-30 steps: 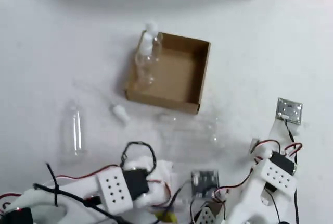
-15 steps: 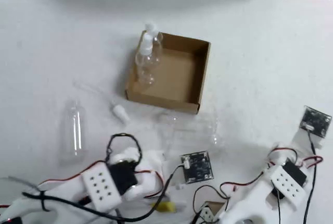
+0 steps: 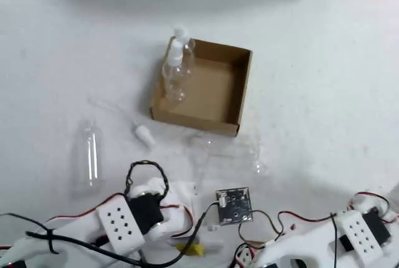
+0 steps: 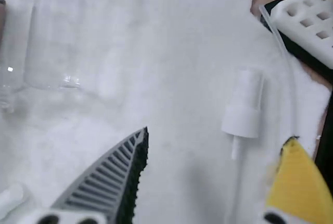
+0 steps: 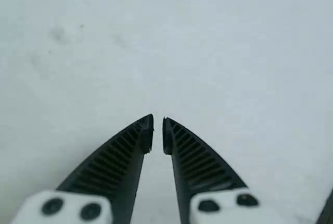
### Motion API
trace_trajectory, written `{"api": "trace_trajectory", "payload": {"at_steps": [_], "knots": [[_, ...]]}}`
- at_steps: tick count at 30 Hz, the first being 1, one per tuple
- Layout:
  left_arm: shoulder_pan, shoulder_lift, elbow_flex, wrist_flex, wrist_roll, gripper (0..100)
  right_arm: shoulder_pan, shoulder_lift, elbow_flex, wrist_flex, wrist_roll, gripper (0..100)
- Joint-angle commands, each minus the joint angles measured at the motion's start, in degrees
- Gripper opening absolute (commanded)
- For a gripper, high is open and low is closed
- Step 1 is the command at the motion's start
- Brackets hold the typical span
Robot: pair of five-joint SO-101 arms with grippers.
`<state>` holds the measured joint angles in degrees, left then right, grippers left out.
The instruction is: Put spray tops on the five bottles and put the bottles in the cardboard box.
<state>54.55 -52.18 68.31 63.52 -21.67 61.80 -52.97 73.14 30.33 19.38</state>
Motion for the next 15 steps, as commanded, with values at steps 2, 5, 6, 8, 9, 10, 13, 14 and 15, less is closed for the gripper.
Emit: {"api": "trace_trajectory", "payload": {"at_steps": [2,5,6,8,9,10,13,14,15], "knots": [[-0.66,0.84,-0.7,-1.41,-0.79,37,5.85,4.88,-9.76,-3.82,0.18,1.5],[-1.45,0.84,-0.7,-1.41,-1.14,37,7.96,14.46,-16.97,-6.02,0.18,1.5],[-1.89,0.84,-0.7,-1.41,-2.2,37,8.4,18.42,-19.87,-6.11,0.26,1.5],[-2.15,0.84,-0.53,-0.97,-5.1,37,8.75,26.59,-26.2,-5.93,1.93,1.5],[-1.71,0.84,-0.35,-0.79,-6.33,37,8.75,30.64,-29.36,-5.85,2.46,1.5],[-0.66,0.84,-0.35,0.26,-7.3,37,8.75,34.33,-32.35,-5.23,2.81,1.5],[5.05,0.84,-0.26,3.16,-8.53,37,8.57,43.56,-42.11,-2.15,2.9,1.5],[7.52,0.84,0.09,3.6,-8.62,37,8.57,46.02,-45.19,-0.92,2.9,1.5],[9.98,0.75,0.62,3.6,-8.62,37,8.57,47.96,-48.0,0.31,2.9,1.5]]}}
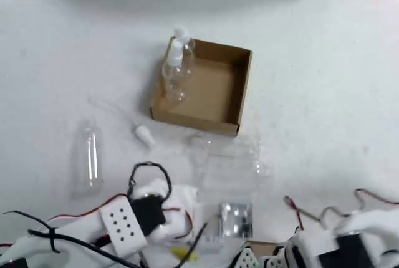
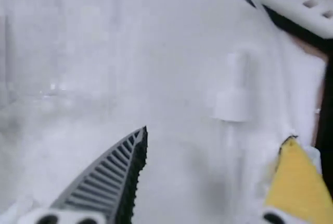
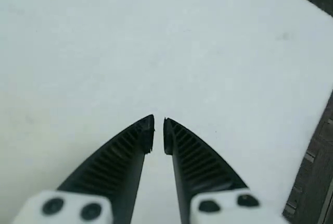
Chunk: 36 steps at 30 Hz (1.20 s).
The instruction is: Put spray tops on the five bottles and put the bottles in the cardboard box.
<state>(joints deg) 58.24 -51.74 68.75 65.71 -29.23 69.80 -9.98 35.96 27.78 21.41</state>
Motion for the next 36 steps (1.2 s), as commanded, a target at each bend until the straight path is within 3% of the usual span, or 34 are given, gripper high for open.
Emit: {"api": "trace_trajectory", "payload": {"at_steps": [1,5,9,17,21,31,34,36], "knots": [[8.57,0.31,0.62,1.32,-1.05,37,0.57,6.46,-13.45,4.18,0.79,1.5],[14.2,0.66,0.88,0.26,-0.62,37,0.22,9.8,-20.48,7.96,0.79,1.5],[14.99,0.92,3.52,-6.86,3.6,37,0.13,10.15,-21.63,8.4,0.79,1.5],[13.32,2.33,5.36,-11.96,6.59,37,0.22,10.51,-21.54,8.4,0.7,1.5],[10.42,8.84,2.55,-14.15,7.38,37,0.4,10.24,-21.54,8.4,0.7,1.5],[10.51,20.44,-3.43,-14.59,10.55,36,0.75,10.51,-21.54,8.04,0.7,1.5],[10.59,20.7,-3.43,-14.59,10.55,26,0.75,10.42,-21.54,8.04,0.7,1.5],[10.59,20.79,-3.43,-14.42,10.11,13,0.75,10.24,-21.54,8.04,0.7,1.5]]}}
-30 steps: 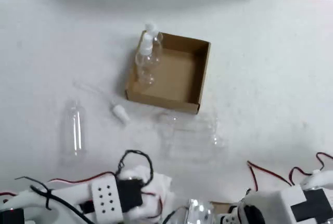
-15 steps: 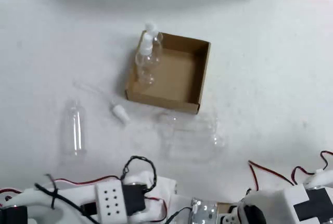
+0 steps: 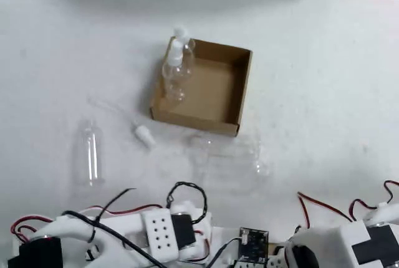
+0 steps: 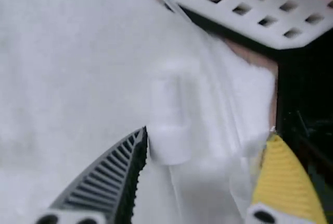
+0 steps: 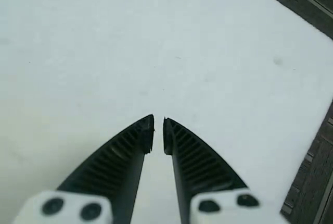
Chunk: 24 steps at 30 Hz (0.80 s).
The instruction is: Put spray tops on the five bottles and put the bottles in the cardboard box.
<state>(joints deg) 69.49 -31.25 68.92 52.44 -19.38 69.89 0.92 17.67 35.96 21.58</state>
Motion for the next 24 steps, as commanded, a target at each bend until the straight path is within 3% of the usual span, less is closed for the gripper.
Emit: {"api": "trace_trajectory", "payload": {"at_steps": [1,2,5,13,21,24], "knots": [[-0.57,0.31,-3.69,-1.14,0.18,6,0.66,-0.75,-3.25,-0.13,0.53,1.5],[-0.4,0.22,-3.69,-1.14,0.18,0,0.66,-0.75,-3.25,-0.13,0.53,1.5],[1.27,-0.04,-3.34,0.09,0.09,8,0.66,-0.66,-3.25,-0.13,0.53,1.5],[1.54,-0.13,-3.69,0.7,-5.45,2,0.75,-0.31,-3.25,-0.13,0.53,1.5],[-14.29,-0.13,-9.14,0.97,-7.12,2,0.75,-0.31,-3.25,0.04,0.53,1.5],[-19.38,0.31,-9.32,-2.29,-7.12,2,0.75,-0.31,-3.25,0.04,0.53,1.5]]}}
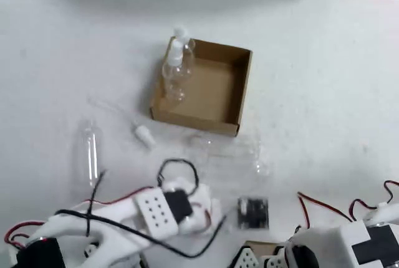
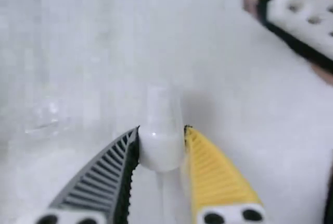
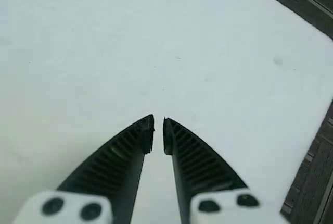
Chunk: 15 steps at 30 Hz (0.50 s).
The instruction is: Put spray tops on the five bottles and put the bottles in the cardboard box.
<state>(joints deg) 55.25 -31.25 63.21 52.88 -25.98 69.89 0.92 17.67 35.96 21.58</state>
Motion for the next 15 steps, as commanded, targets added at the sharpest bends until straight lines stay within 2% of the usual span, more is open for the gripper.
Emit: {"api": "trace_trajectory", "payload": {"at_steps": [1,11,13,15], "knots": [[-6.02,0.4,-3.34,-3.69,-0.53,2,0.75,-0.31,-3.25,0.13,0.53,1.5],[-6.73,0.48,0.09,-11.52,-0.53,3,1.63,-0.4,-3.25,-0.04,0.62,1.5],[-7.08,0.48,0.26,-11.6,-0.62,6,1.63,-0.4,-3.25,-0.04,0.62,1.5],[-8.48,0.4,0.18,-11.43,-0.18,13,1.63,-0.4,-3.25,-0.04,0.62,1.5]]}}
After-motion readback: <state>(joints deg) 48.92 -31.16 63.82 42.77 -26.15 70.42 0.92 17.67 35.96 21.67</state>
